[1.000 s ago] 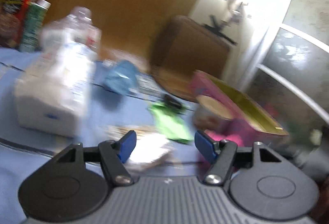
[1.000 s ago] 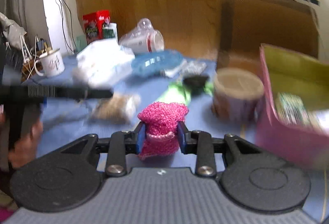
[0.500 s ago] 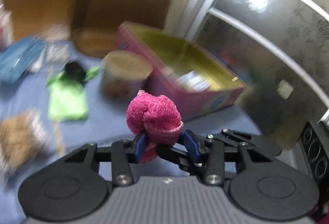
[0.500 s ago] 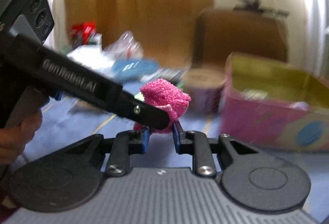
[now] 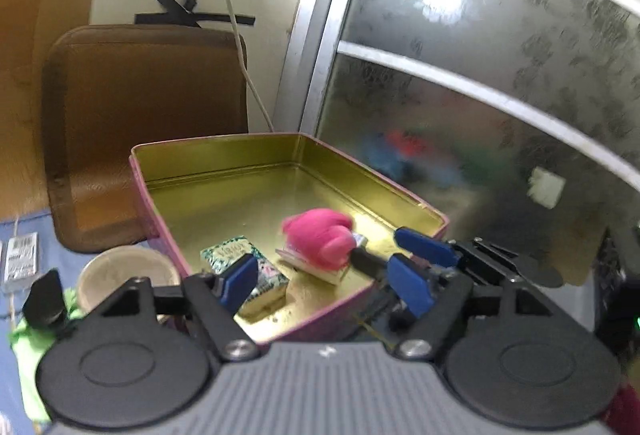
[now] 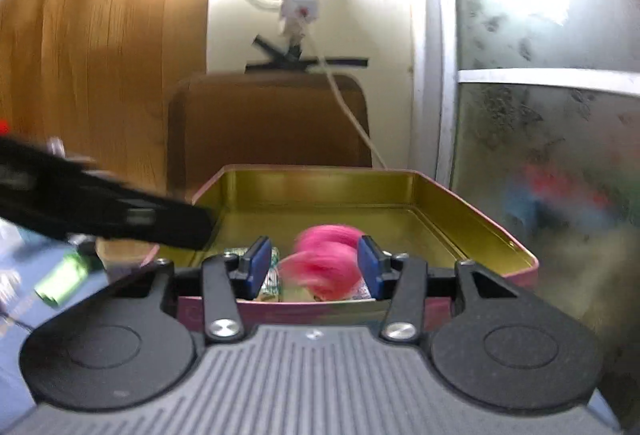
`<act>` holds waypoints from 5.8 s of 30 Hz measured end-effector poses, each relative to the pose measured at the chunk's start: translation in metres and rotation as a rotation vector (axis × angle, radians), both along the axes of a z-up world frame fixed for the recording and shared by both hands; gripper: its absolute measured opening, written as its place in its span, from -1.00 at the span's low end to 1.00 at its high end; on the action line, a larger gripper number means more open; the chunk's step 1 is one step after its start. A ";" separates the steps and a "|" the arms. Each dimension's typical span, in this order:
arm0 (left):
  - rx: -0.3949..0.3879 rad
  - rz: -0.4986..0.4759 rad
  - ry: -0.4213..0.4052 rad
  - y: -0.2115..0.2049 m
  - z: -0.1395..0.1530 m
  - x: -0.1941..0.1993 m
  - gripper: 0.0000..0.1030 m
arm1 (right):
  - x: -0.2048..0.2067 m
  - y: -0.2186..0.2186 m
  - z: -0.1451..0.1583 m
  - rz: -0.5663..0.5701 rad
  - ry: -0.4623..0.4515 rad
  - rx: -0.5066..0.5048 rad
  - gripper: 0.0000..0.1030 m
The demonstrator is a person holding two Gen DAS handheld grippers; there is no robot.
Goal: Organize soft objects
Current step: 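Drop the pink sponge into the pink tin from the right gripper, then grasp the blue plastic case with the right gripper, then lift the blue case into the pink tin and open the right gripper, then grasp the black clip beside the green cloth with the right gripper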
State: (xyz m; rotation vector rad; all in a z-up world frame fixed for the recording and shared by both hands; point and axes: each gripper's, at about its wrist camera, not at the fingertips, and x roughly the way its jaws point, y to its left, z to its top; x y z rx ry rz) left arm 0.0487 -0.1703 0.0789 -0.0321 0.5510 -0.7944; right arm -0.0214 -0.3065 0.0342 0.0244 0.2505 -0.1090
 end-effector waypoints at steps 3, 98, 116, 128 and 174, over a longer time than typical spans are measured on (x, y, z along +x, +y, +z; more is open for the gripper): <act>-0.022 0.042 -0.015 0.042 -0.002 -0.021 0.44 | -0.011 0.003 0.001 0.012 -0.037 0.001 -0.02; -0.041 0.215 0.380 0.130 -0.058 -0.056 0.53 | -0.081 0.103 -0.063 0.601 0.298 -0.030 0.08; -0.078 0.082 0.221 0.051 0.010 -0.018 0.38 | -0.075 0.058 -0.008 0.399 -0.030 -0.067 0.07; -0.005 0.170 0.107 -0.019 0.002 0.060 0.46 | 0.029 0.002 -0.025 0.083 0.006 -0.109 0.29; -0.191 0.651 -0.045 0.281 -0.075 -0.077 0.63 | 0.141 0.217 0.007 0.590 0.658 -0.175 -0.22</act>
